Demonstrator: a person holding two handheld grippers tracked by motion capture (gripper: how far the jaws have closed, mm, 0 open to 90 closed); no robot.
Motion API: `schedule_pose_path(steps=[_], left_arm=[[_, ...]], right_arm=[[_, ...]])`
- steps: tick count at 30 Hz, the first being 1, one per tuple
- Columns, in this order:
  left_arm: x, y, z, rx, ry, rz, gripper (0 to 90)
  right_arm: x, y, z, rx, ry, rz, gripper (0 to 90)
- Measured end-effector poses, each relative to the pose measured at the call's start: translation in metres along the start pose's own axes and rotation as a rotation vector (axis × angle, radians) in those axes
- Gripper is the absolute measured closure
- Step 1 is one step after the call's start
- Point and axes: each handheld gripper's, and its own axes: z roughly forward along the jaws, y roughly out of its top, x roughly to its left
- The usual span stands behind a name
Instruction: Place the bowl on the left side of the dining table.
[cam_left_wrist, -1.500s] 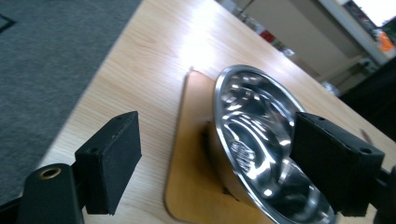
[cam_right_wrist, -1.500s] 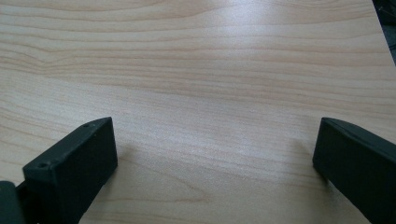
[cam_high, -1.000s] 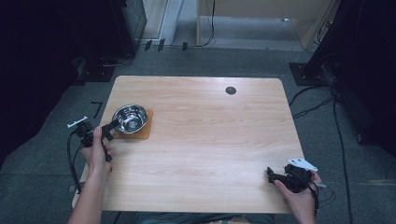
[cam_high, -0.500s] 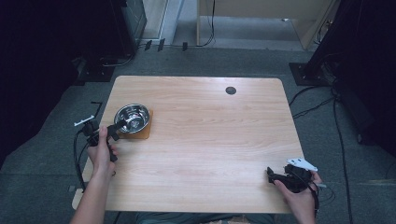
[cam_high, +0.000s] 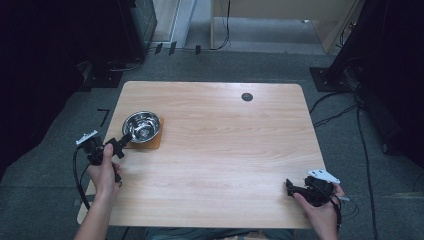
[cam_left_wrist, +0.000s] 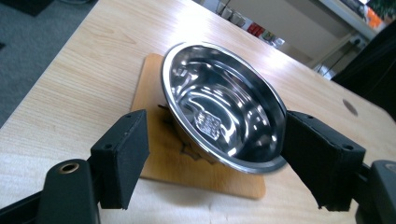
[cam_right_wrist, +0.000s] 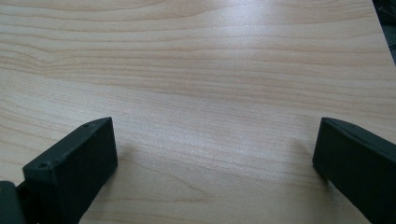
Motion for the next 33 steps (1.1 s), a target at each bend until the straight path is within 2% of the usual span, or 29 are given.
schedule_pose_path(steps=[1,2,3,8,18,20,23,24,26,28,31,33], left_arm=[[-0.005,-0.005,-0.005,0.005,0.000,0.036,22.9],[-0.005,-0.005,-0.005,0.005,0.000,0.036,22.2],[-0.008,-0.008,-0.009,0.004,0.003,0.061,22.2],[-0.021,-0.025,-0.023,0.016,0.003,0.137,20.1],[-0.033,-0.050,-0.043,0.035,0.020,0.212,19.1],[-0.033,-0.055,-0.046,0.039,0.023,0.222,18.7],[-0.033,-0.066,-0.051,0.035,0.049,0.253,18.5],[-0.032,-0.071,-0.051,0.041,0.057,0.262,18.5],[-0.027,-0.088,-0.046,0.086,0.083,0.292,18.3],[-0.025,-0.091,-0.044,0.103,0.090,0.293,18.2],[-0.020,-0.096,-0.041,0.122,0.122,0.303,18.3],[-0.020,-0.097,-0.040,0.130,0.147,0.330,18.2]], right_arm=[[0.000,0.000,0.000,0.000,0.000,0.000,0.0],[0.000,0.000,0.000,0.000,0.000,0.000,0.0],[0.000,0.000,0.000,0.000,0.000,0.000,0.0],[0.000,0.000,0.000,0.000,0.000,0.000,0.0],[0.000,0.000,0.000,0.000,0.000,0.000,0.0],[0.000,0.000,0.000,0.000,0.000,0.000,0.0],[0.000,0.000,0.000,0.000,0.000,0.000,0.0],[0.000,0.000,0.000,0.000,0.000,0.000,0.0],[0.000,0.000,0.000,0.000,0.000,0.000,0.0],[0.000,0.000,0.000,0.000,0.000,0.000,0.0],[0.000,0.000,0.000,0.000,0.000,0.000,0.0],[0.000,0.000,0.000,0.000,0.000,-0.001,0.0]])
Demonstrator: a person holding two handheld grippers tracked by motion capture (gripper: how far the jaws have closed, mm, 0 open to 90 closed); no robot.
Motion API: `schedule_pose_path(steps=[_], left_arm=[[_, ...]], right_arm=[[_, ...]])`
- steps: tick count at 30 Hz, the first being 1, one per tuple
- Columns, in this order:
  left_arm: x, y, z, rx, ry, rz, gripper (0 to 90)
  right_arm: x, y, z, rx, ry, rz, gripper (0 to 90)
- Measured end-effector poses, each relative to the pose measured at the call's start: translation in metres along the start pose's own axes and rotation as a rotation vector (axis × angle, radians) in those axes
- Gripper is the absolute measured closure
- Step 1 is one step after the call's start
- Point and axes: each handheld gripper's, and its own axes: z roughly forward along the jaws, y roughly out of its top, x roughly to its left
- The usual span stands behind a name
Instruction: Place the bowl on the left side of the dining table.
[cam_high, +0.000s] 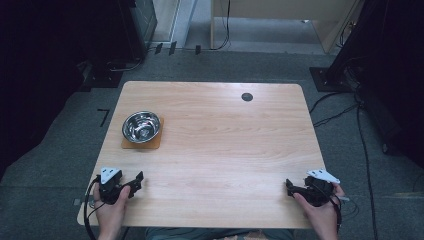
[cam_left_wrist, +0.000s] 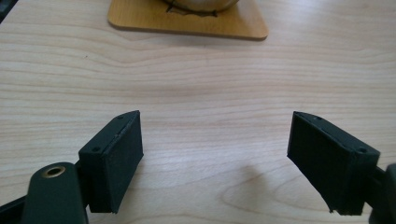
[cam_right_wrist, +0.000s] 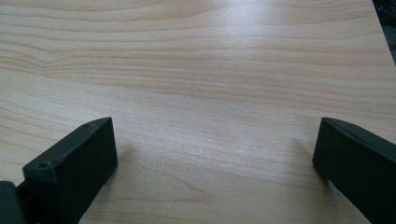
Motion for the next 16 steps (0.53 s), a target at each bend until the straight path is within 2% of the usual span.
schedule_pose_path(steps=[3,6,11,16], left_arm=[[-0.0060,-0.0004,0.0036,0.061,0.054,0.072,17.8],[-0.0084,-0.0006,0.0045,0.072,0.068,0.103,17.4],[-0.0069,0.0002,0.0056,0.078,0.062,0.104,13.9],[-0.0037,-0.0002,0.0042,0.074,0.076,0.076,13.1]], right_arm=[[0.0000,0.0000,0.0000,0.000,0.000,0.001,0.0],[0.0000,0.0000,0.0000,0.000,0.000,0.000,0.0],[0.0000,-0.0001,-0.0001,0.000,0.000,0.000,0.0],[0.0000,0.0000,0.0000,0.000,0.001,0.000,0.0]])
